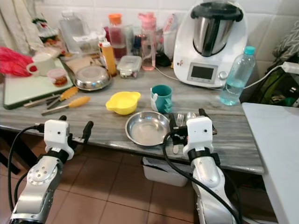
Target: Setting the table
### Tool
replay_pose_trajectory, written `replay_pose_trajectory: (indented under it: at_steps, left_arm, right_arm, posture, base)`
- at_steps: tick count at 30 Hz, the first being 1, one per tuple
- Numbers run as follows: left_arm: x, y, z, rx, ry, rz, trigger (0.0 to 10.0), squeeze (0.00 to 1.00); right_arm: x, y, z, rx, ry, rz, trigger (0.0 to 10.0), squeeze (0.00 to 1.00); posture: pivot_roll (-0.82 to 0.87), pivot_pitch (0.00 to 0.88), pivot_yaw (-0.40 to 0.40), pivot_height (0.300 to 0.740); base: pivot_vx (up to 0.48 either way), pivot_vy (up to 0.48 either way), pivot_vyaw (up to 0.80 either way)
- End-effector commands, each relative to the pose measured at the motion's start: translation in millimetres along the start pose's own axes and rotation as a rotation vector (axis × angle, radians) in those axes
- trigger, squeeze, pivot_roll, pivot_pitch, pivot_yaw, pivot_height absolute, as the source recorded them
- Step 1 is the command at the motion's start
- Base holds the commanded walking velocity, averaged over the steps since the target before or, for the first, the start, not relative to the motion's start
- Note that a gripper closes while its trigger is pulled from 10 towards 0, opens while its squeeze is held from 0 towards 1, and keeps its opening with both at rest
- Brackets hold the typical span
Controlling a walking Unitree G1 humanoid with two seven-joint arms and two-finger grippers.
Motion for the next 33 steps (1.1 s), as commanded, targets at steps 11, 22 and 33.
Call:
replay_pose_trajectory:
  at_steps: [11,22,33]
  left_arm:
    - [-7.7,1.3,3,0.004,0.024,0.010,10.0,0.00]
    - [-8.0,-0.1,2,0.003,0.027,0.012,10.0,0.00]
    - [-4.2,-4.2,-6,-0.005,0.026,0.009,10.0,0.00]
  right_arm:
    - [-6.4,2.1,4,0.017,0.011,0.015,10.0,0.00]
    - [-9.0,1.4,1,0.011,0.007,0.029,10.0,0.00]
    - [-15.6,-2.5,-8,-0.015,0.004,0.058,10.0,0.00]
  posture:
    - [-0.04,0.000,0.045,0.740]
    - [-0.03,0.000,0.035,0.740]
    - [-0.03,0.000,0.032,0.740]
  base:
    - [0.000,0.480,0.00]
    - [0.000,0.316,0.00]
    - [0.000,0.000,0.00]
Point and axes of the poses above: a point about 5 cm out from each wrist's last joint towards the gripper, its own y axis pointing out of the wrist towards the gripper, its own z axis along the axis of the wrist's last joint, x = y × z, the point moved 2 cm from there along y, pointing out of the wrist towards the gripper, and after that the axes turned 10 degrees about -y, right-handed, at the moved point
